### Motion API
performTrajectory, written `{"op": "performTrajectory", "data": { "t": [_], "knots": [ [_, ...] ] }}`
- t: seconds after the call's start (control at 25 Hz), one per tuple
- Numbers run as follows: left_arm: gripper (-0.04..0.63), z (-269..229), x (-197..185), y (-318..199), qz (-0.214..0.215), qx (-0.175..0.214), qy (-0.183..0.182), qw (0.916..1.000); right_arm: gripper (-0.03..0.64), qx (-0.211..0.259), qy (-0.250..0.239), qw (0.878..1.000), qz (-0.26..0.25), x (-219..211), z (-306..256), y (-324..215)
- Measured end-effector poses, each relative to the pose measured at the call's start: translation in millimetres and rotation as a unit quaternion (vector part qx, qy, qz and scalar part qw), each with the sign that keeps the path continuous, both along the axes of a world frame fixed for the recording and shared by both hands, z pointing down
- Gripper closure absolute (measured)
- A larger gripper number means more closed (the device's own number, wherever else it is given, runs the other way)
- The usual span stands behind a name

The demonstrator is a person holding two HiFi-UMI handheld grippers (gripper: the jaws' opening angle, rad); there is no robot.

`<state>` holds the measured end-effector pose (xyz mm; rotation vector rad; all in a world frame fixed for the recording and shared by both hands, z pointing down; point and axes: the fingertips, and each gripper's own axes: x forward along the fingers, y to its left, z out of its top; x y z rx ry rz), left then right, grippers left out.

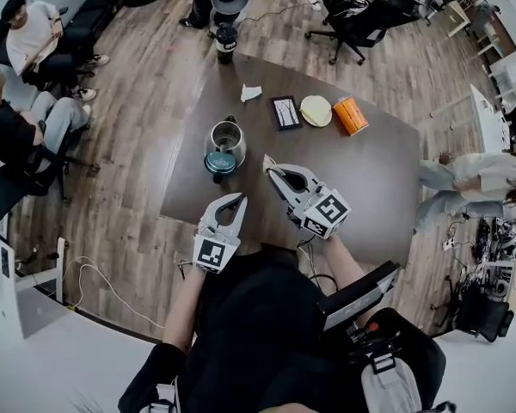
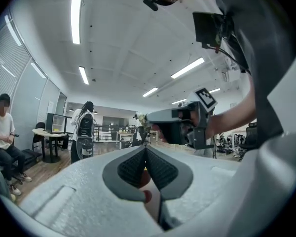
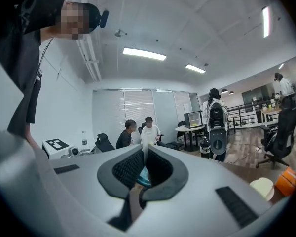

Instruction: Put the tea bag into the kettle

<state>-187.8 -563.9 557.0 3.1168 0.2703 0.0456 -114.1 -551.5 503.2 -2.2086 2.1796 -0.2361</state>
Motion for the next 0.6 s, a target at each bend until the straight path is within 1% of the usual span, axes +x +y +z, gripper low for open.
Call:
{"op": "performTrajectory", "data": {
  "t": [0.16, 0.28, 0.48, 0.6],
  "knots": [
    [0.595, -10.2, -6.1, -10.6, 0.01, 0.007, 0.003, 0.9999, 0.606, -0.004, -0.007, 1.0, -0.001, 16.7, -1.8, -26.4],
    [0.595, -12.2, -14.5, -24.5, -0.002, 0.02, 0.004, 0.9998, 0.606, -0.013, -0.009, 1.0, -0.011, 27.6, 2.8, -51.7],
    [0.595, 4.3, -31.6, -46.0, -0.015, 0.023, -0.029, 0.9992, 0.606, -0.02, -0.033, 0.999, -0.026, 39.1, 19.6, -93.5],
    [0.595, 10.8, -39.6, -49.4, -0.019, 0.02, -0.04, 0.9988, 0.606, -0.036, -0.057, 0.997, -0.029, 45.9, 39.1, -111.4]
  ]
}}
